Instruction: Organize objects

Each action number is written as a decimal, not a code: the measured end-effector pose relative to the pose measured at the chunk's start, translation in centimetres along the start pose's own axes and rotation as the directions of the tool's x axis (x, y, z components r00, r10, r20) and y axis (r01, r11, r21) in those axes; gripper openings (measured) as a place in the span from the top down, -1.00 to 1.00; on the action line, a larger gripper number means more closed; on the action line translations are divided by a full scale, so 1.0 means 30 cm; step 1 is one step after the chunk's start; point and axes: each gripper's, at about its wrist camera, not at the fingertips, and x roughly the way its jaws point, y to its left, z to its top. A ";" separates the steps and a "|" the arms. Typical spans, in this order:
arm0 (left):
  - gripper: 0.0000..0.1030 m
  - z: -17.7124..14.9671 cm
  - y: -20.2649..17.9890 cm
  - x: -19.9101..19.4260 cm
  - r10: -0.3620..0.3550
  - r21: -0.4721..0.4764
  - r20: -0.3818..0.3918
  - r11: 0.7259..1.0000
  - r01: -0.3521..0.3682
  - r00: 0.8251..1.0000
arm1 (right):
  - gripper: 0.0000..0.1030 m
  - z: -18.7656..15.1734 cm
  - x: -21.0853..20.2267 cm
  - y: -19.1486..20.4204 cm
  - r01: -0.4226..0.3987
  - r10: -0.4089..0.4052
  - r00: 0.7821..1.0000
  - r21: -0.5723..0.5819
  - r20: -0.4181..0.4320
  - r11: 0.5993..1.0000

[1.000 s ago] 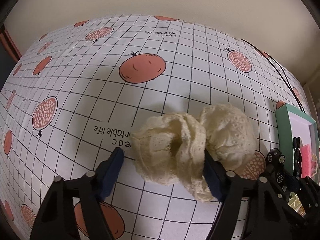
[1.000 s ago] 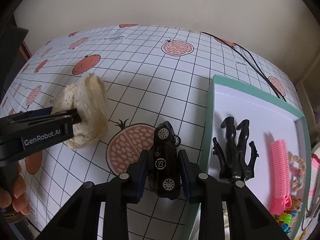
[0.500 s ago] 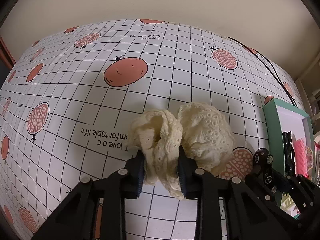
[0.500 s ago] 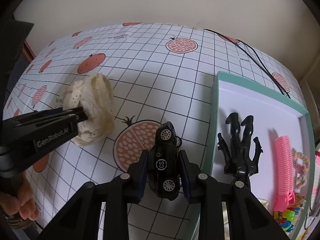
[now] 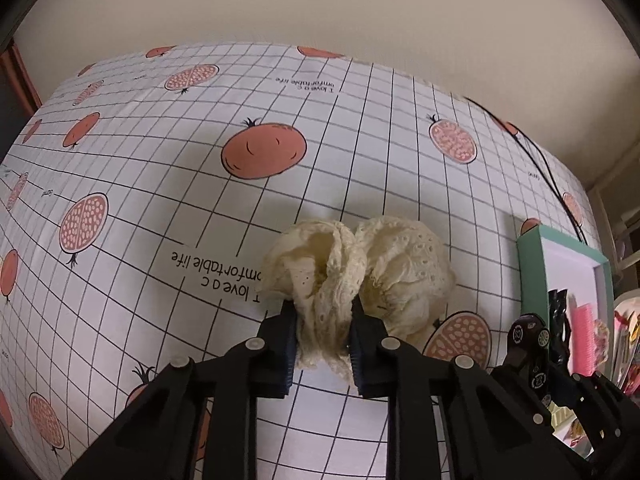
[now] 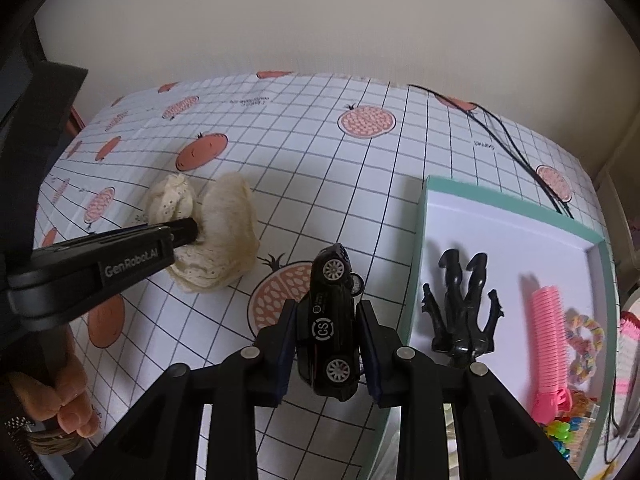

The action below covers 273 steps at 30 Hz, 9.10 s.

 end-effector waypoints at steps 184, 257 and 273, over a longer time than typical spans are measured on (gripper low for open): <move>-0.85 -0.381 -0.081 -0.506 -0.075 0.161 0.236 0.986 0.037 0.969 | -1.00 -0.411 -0.502 -0.241 0.175 -0.201 0.976 0.241 0.089 0.955; -0.88 -0.796 0.042 -0.224 0.070 0.087 0.156 0.993 -0.084 0.985 | -1.00 -0.749 -0.221 -0.179 0.211 -0.229 0.972 0.244 0.048 0.947; -0.93 -0.817 0.035 -0.222 0.072 0.078 0.215 0.993 -0.090 0.974 | -1.00 -0.762 -0.229 -0.178 0.212 -0.245 0.963 0.247 0.112 0.945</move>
